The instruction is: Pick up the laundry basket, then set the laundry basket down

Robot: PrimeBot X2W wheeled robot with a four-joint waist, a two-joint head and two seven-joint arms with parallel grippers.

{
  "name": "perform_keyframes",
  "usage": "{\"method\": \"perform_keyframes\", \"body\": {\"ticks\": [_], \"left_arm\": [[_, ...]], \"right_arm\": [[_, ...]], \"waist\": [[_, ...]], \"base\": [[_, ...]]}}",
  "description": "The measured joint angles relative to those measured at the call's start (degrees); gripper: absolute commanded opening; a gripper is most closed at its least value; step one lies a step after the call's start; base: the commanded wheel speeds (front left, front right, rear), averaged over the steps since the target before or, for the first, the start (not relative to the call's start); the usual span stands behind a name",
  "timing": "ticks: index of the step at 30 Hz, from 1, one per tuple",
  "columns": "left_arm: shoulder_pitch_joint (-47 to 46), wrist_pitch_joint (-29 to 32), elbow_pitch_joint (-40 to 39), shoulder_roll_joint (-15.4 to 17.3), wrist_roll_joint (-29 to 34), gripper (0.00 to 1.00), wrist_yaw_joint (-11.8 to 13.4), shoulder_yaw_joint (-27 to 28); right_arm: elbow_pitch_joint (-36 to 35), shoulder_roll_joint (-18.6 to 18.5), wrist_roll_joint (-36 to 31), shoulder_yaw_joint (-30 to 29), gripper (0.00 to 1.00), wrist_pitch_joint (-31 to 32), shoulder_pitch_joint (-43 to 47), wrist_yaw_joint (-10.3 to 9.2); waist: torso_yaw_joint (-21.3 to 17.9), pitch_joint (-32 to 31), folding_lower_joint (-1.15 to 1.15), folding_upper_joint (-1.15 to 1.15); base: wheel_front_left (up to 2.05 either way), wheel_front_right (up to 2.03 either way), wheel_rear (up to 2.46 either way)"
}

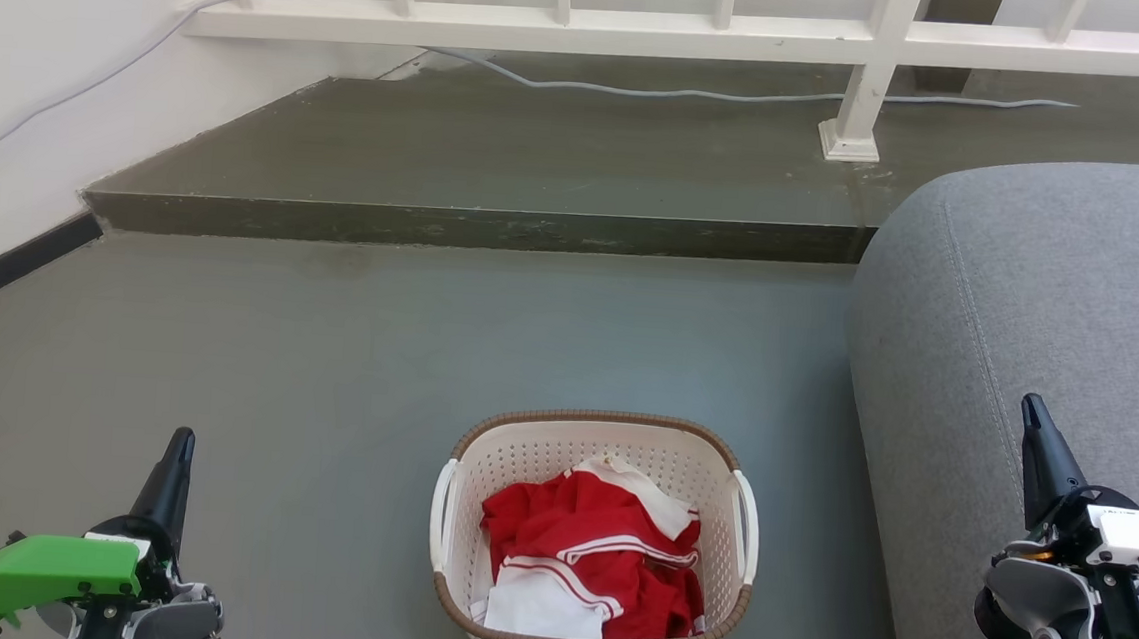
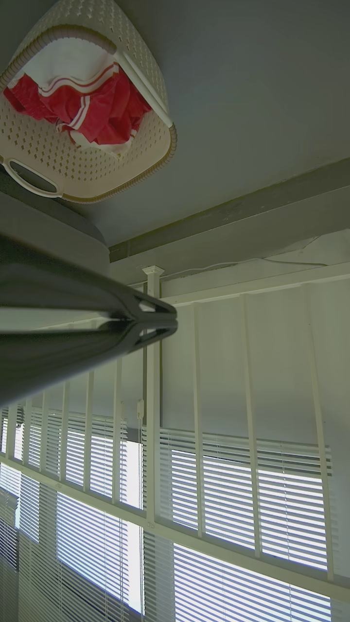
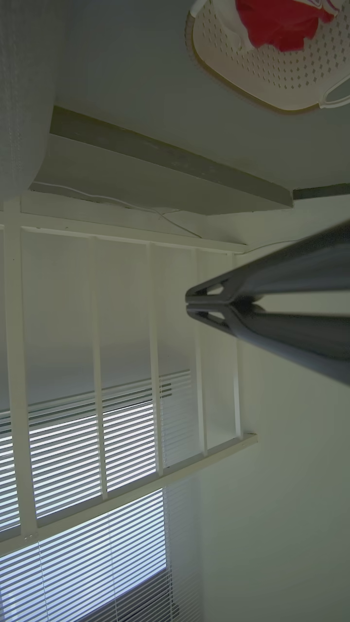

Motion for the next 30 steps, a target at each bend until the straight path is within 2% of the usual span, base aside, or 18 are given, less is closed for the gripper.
{"method": "perform_keyframes", "body": {"ticks": [30], "left_arm": [[-0.07,0.08,0.15,-0.09,0.00,0.00,-0.10,0.09]], "right_arm": [[0.02,0.02,0.00,-0.13,0.00,0.45,-0.01,0.00]], "waist": [[0.00,0.00,0.00,0.00]], "base": [[0.00,0.00,0.00]]}}
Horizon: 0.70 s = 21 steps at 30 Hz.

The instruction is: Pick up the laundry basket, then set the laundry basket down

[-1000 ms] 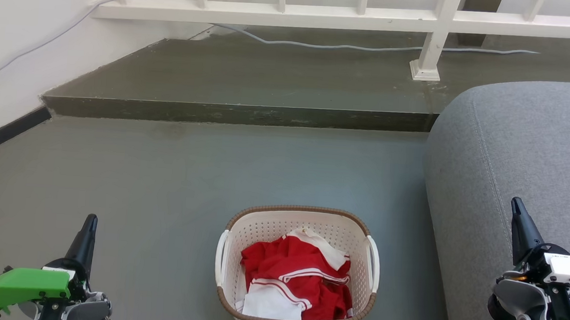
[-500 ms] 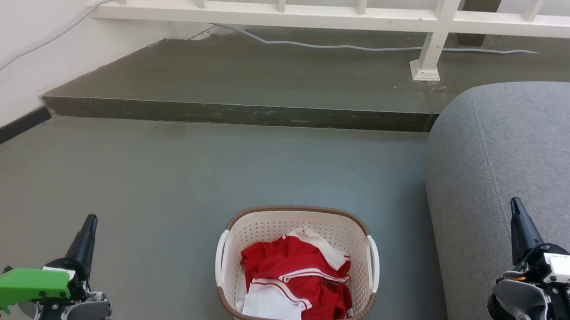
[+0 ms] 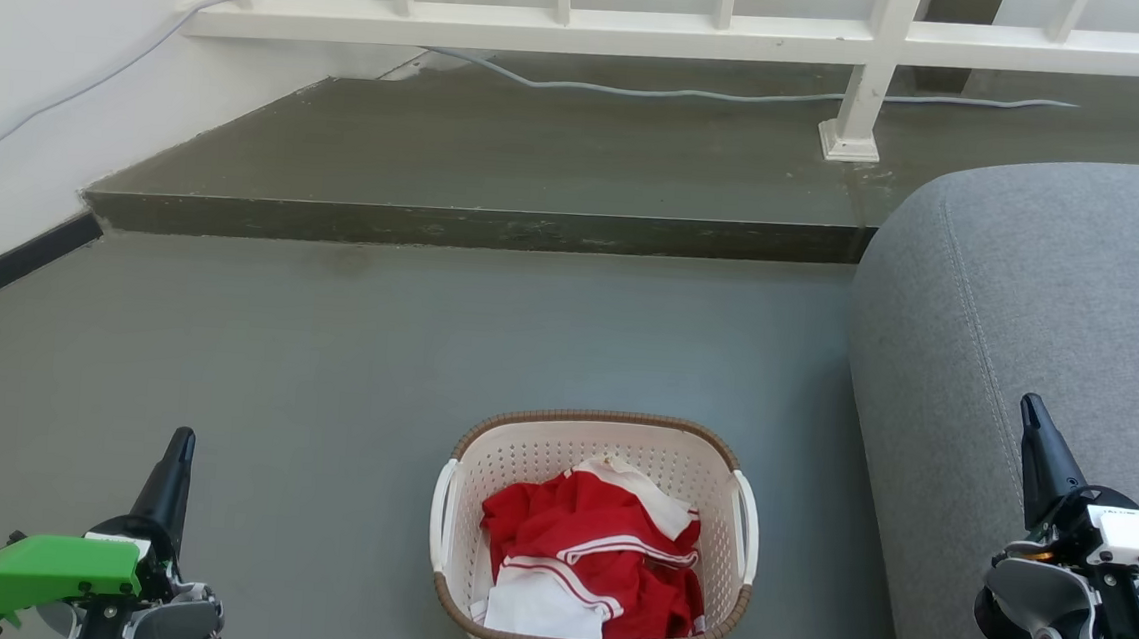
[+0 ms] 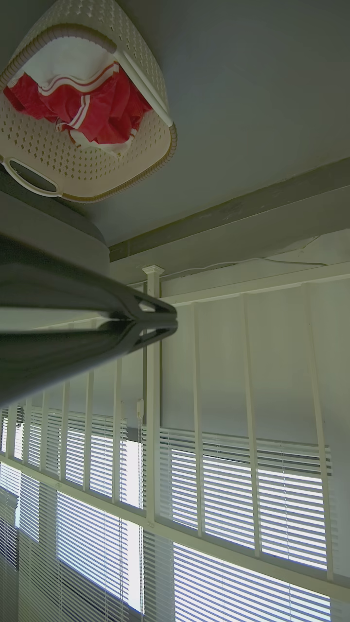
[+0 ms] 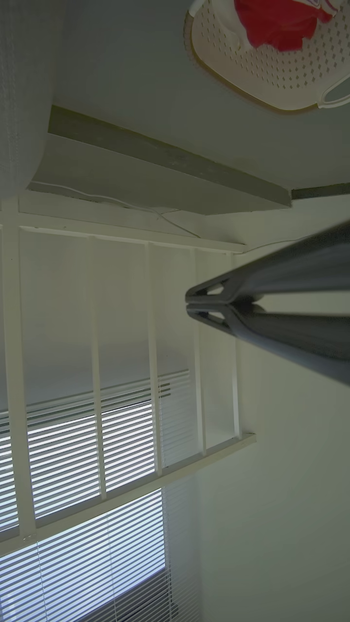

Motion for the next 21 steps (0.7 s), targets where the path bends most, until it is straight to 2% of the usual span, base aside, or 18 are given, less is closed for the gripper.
{"method": "perform_keyframes", "body": {"ticks": [21], "left_arm": [[-0.01,0.14,0.04,-0.04,0.01,0.00,-0.02,0.09]], "right_arm": [[-0.02,0.03,0.00,-0.07,0.00,0.03,-0.01,0.01]], "waist": [[0.00,0.00,0.00,0.00]], "base": [[0.00,0.00,0.00]]}}
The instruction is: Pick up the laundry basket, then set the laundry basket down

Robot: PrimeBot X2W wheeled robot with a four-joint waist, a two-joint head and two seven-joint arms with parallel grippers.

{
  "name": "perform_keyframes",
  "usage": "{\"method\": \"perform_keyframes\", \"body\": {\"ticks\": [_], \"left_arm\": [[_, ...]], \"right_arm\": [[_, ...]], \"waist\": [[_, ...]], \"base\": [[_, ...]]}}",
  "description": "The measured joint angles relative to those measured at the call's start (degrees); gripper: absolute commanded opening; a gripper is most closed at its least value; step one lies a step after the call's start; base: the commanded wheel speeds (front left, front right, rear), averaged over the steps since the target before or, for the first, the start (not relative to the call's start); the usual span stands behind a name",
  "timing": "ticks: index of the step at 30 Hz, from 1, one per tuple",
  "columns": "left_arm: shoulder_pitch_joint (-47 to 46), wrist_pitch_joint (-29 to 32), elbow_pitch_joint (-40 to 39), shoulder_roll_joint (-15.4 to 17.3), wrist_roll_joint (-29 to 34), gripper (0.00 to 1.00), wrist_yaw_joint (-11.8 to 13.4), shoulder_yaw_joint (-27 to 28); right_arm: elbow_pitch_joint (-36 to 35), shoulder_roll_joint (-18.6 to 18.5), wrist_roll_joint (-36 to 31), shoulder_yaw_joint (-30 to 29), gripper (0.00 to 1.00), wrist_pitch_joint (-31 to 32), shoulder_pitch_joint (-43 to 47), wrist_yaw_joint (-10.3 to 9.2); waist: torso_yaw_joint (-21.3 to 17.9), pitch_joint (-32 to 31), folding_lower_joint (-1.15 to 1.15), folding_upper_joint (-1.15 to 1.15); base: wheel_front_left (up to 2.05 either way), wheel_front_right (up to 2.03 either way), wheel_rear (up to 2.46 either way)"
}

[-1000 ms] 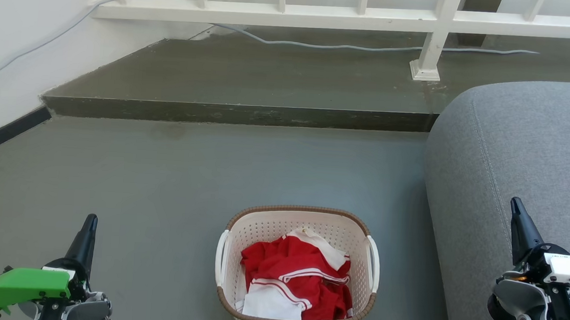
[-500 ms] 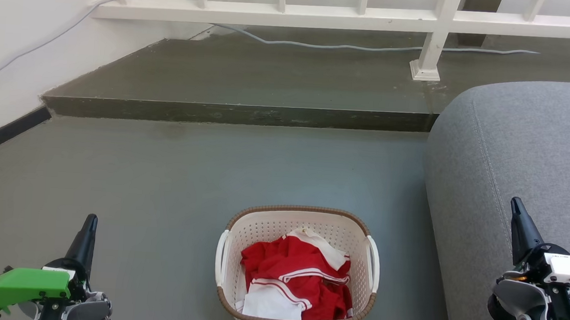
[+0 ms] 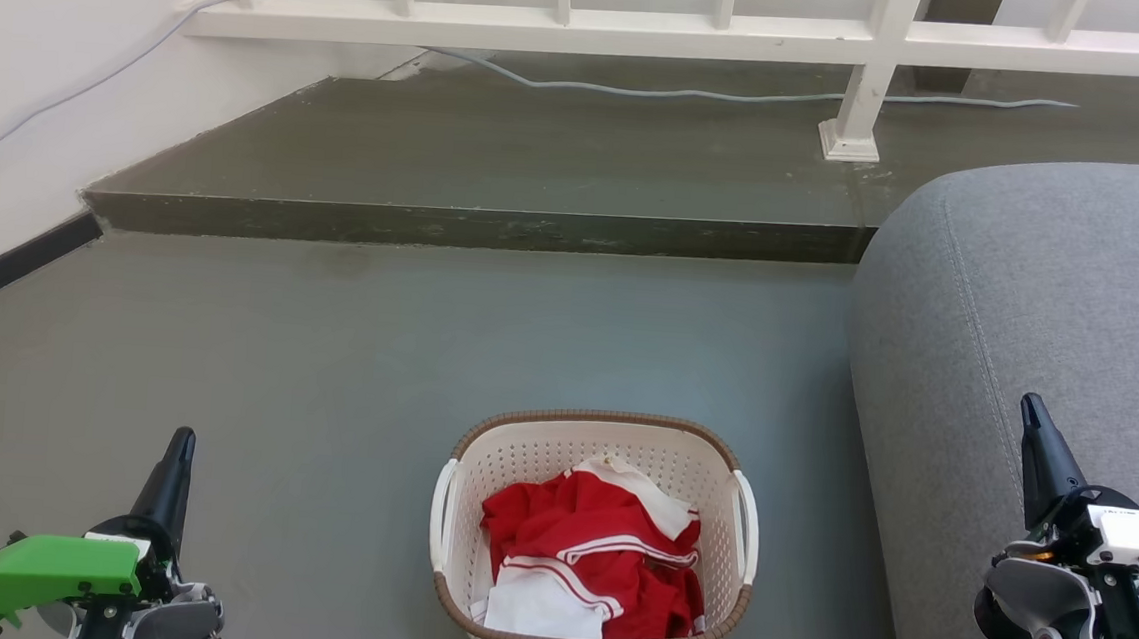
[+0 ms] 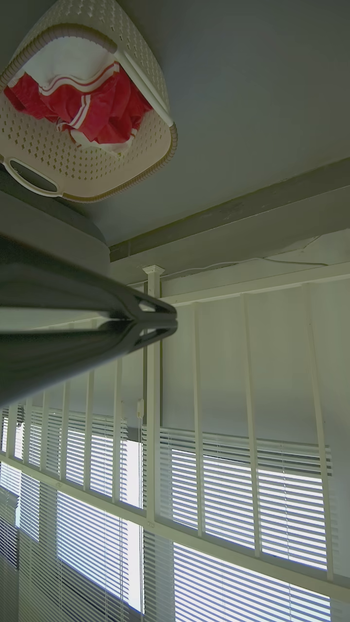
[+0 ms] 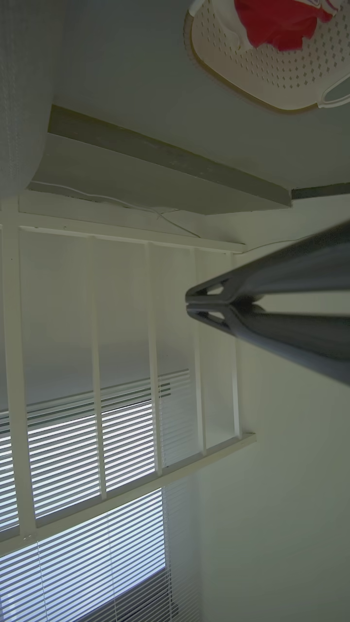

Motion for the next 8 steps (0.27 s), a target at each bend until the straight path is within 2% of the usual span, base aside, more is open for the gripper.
{"method": "perform_keyframes", "body": {"ticks": [8], "left_arm": [[-0.01,0.01,0.02,-0.01,0.00,0.00,0.00,0.03]], "right_arm": [[-0.01,0.02,0.00,-0.03,0.00,0.00,0.00,0.00]], "waist": [[0.00,0.00,0.00,0.00]], "base": [[0.00,0.00,0.00]]}}
